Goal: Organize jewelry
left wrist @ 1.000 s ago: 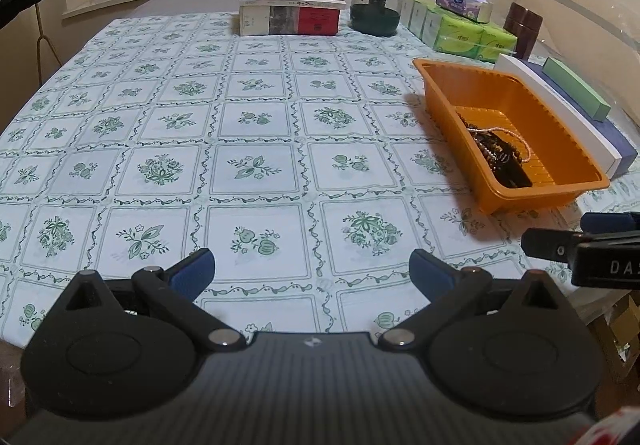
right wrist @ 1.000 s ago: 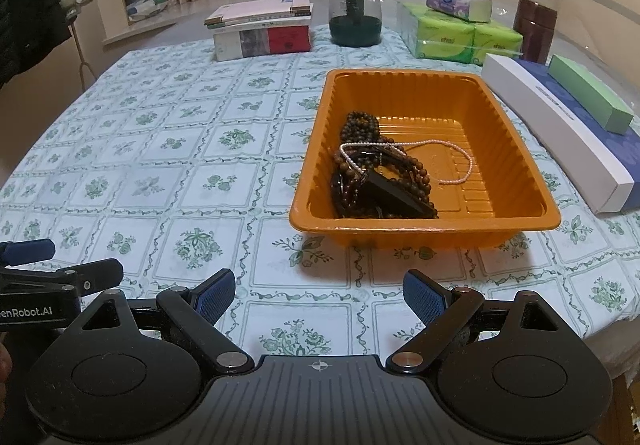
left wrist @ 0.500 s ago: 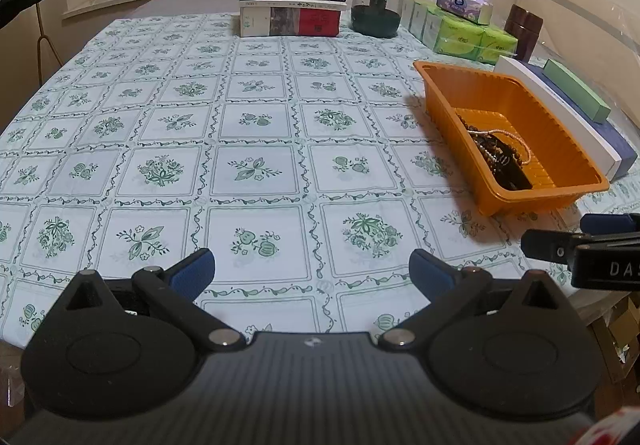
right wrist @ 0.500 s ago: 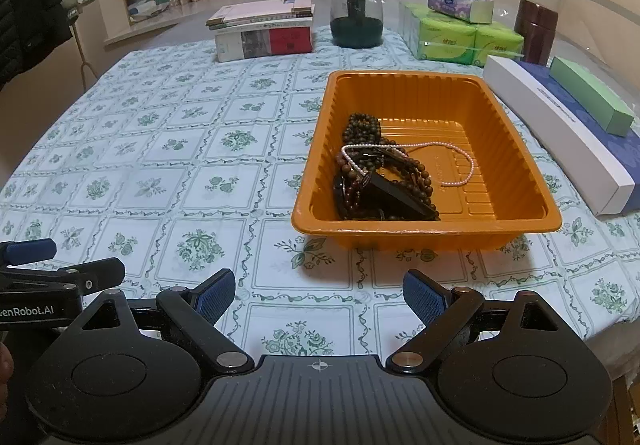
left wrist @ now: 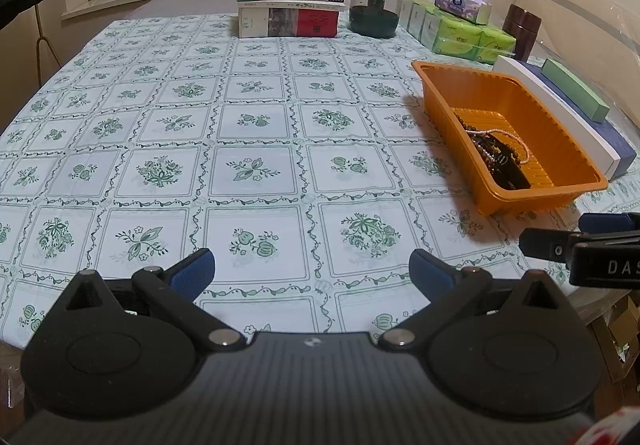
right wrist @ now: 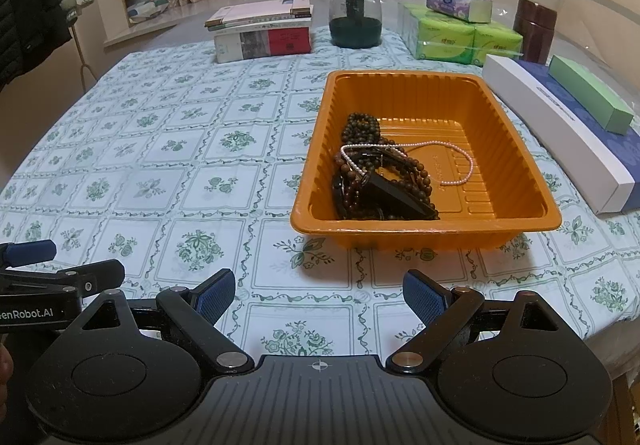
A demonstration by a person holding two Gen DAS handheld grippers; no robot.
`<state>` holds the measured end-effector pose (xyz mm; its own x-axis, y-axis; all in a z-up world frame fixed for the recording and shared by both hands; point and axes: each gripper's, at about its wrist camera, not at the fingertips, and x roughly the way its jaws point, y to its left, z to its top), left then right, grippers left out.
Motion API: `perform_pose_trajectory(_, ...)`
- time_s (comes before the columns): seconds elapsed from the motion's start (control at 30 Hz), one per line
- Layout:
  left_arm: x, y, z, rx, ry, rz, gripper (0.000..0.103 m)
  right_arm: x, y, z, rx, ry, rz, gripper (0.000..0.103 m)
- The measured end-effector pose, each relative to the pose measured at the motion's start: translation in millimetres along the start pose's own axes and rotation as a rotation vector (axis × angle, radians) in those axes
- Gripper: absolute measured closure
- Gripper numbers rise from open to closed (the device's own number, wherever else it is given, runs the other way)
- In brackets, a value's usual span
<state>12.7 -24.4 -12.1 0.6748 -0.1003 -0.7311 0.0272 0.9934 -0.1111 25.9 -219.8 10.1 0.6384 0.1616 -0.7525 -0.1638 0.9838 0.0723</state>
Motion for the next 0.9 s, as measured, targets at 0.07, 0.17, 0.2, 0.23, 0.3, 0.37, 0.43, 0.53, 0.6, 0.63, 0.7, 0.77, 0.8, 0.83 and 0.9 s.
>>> perform_pose_trajectory(0.07,-0.1,-0.1,-0.1,0.0,0.001,-0.001,0.0,0.0,0.0,-0.1,0.0,0.001,0.0,0.013)
perform_pose_trajectory(0.17,0.1,0.0,0.0,0.0,0.001,0.0,0.0,0.0,0.0,-0.1,0.0,0.001,0.0,0.013)
perform_pose_trajectory(0.2,-0.3,-0.2,0.1,0.0,0.0,-0.001,0.0,-0.1,0.0,0.0,0.001,0.001,0.0,0.013)
perform_pose_trajectory(0.23,-0.2,0.0,0.0,-0.001,-0.001,0.0,0.0,0.0,0.1,0.0,0.001,0.001,0.0,0.013)
perform_pose_trajectory(0.3,-0.1,0.0,-0.2,0.0,-0.001,0.0,0.0,-0.2,0.2,0.0,0.0,0.001,0.0,0.013)
perform_pose_trajectory(0.37,0.0,0.3,-0.1,-0.001,0.0,0.0,0.0,-0.3,0.2,-0.2,0.0,0.0,0.001,0.013)
perform_pose_trajectory(0.43,0.1,0.7,-0.2,-0.001,-0.001,0.0,0.0,0.0,0.1,-0.3,0.0,0.0,0.0,0.013)
perform_pose_trajectory(0.53,-0.4,0.3,-0.1,-0.001,-0.001,-0.001,0.0,-0.2,0.0,-0.1,0.001,0.0,0.0,0.013)
perform_pose_trajectory(0.6,-0.4,0.4,-0.3,0.0,-0.002,-0.001,0.0,-0.2,0.0,-0.1,0.001,0.0,0.0,0.013)
perform_pose_trajectory(0.63,-0.7,0.0,-0.1,0.001,-0.003,-0.001,0.0,-0.2,0.0,-0.1,0.001,0.0,0.0,0.013)
perform_pose_trajectory(0.7,-1.2,-1.3,0.5,0.002,-0.003,-0.003,0.0,-0.2,-0.1,-0.1,0.001,0.0,0.001,0.013)
perform_pose_trajectory(0.77,-2.5,-2.3,0.3,0.004,-0.009,-0.004,0.0,-0.8,-0.3,-0.1,0.001,-0.001,0.001,0.013)
perform_pose_trajectory(0.8,-3.4,-2.8,0.3,0.005,-0.014,-0.003,0.0,-1.0,-0.2,0.0,0.001,-0.001,0.0,0.013)
perform_pose_trajectory(0.83,-4.0,-3.2,0.6,0.006,-0.018,-0.001,0.0,-1.0,-0.4,0.0,0.001,-0.001,0.001,0.013)
perform_pose_trajectory(0.9,-3.9,-2.3,1.1,0.005,-0.019,-0.004,0.0,-0.9,-0.5,0.0,0.002,-0.001,0.001,0.013)
